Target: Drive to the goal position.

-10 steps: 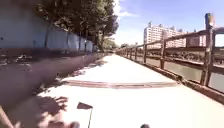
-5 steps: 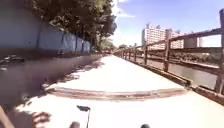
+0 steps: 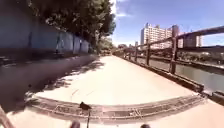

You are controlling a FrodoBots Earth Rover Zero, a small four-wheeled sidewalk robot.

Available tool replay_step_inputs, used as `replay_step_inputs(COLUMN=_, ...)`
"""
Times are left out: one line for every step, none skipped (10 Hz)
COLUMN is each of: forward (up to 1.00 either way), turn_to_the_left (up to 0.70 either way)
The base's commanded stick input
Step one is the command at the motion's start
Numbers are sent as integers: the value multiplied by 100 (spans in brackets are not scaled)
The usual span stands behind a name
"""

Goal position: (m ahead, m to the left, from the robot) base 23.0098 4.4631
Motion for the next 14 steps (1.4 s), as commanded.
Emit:
replay_step_inputs(forward=85, turn_to_the_left=0)
replay_step_inputs(forward=85, turn_to_the_left=0)
replay_step_inputs(forward=85, turn_to_the_left=0)
replay_step_inputs(forward=85, turn_to_the_left=0)
replay_step_inputs(forward=85, turn_to_the_left=0)
replay_step_inputs(forward=85, turn_to_the_left=0)
replay_step_inputs(forward=85, turn_to_the_left=0)
replay_step_inputs(forward=85, turn_to_the_left=0)
replay_step_inputs(forward=85, turn_to_the_left=0)
replay_step_inputs(forward=85, turn_to_the_left=0)
replay_step_inputs(forward=85, turn_to_the_left=0)
replay_step_inputs(forward=85, turn_to_the_left=0)
replay_step_inputs(forward=85, turn_to_the_left=0)
replay_step_inputs(forward=85, turn_to_the_left=0)
